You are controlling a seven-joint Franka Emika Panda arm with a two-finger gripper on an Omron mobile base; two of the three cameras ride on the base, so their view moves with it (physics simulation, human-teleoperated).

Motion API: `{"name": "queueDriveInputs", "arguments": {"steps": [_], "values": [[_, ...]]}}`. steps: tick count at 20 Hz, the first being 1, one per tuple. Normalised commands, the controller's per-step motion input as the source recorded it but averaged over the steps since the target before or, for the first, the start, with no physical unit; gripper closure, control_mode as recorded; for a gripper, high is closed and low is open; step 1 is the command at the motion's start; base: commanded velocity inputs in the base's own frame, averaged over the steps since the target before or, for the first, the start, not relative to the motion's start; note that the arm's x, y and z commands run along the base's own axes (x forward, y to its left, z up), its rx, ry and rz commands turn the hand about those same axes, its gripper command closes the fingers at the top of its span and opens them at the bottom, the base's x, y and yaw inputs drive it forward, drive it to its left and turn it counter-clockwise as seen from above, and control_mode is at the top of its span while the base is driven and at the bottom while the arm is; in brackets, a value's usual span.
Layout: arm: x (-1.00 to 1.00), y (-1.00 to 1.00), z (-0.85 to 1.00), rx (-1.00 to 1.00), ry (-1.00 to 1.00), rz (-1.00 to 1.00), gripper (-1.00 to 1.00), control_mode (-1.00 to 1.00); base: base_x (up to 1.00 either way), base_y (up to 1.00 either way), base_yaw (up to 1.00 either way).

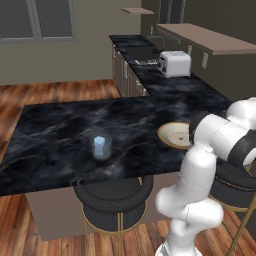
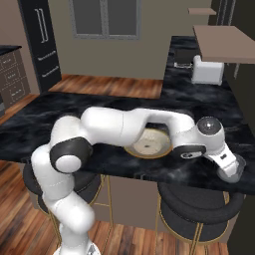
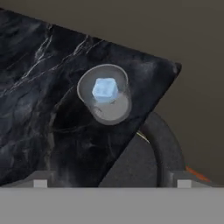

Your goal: There are four ice cubes in the ice bowl. Place two ice cubes in each glass of water.

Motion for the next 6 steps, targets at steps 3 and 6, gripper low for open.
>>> {"name": "queueDriveInputs", "arguments": {"steps": [3,6], "values": [[-0.03,1.0,0.07,-0.21,0.12,0.33,-1.0,-1.0,0.0,0.0,0.0],[0.0,1.0,0.0,-0.11,0.01,0.4,-1.0,-1.0,0.0,0.0,0.0]]}}
